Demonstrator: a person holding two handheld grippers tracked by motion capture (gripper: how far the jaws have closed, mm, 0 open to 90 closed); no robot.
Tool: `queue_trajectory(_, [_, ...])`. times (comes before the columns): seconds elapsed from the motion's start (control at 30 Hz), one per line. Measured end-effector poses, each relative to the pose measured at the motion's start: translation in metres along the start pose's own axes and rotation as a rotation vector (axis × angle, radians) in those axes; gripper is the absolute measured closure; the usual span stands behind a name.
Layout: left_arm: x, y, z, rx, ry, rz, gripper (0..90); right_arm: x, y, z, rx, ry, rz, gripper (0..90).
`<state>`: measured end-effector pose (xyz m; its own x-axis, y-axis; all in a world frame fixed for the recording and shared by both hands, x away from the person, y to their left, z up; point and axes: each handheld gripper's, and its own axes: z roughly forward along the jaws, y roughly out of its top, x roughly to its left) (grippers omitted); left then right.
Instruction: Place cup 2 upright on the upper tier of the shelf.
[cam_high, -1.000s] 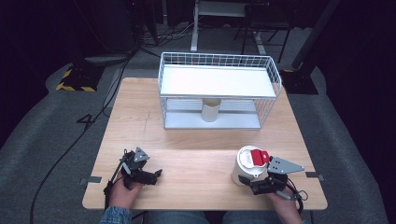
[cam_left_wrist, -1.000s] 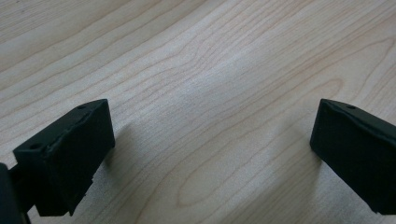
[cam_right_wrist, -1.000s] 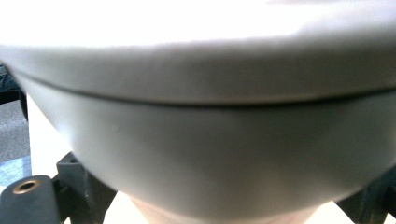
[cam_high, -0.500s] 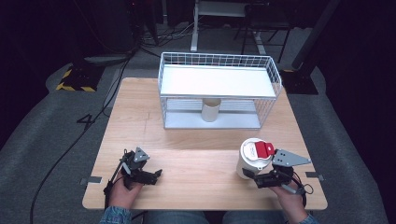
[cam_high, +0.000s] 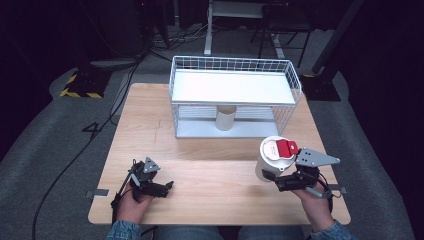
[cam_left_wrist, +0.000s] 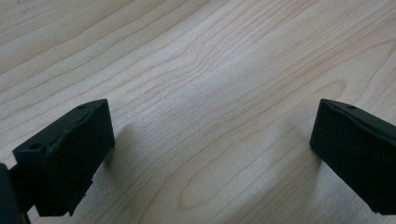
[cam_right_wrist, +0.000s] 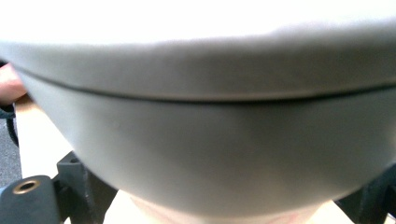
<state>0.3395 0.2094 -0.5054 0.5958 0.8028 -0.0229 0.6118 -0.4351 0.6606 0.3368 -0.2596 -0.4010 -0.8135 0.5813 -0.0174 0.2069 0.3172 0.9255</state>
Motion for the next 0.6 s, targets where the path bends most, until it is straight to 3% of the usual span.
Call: queue_trajectory(0.6, [0.000, 0.000, 0.001, -0.002, 0.005, -0.006, 0.3, -0.015, 0.041, 0.000, -0.003, -0.004, 0.019, 10.4])
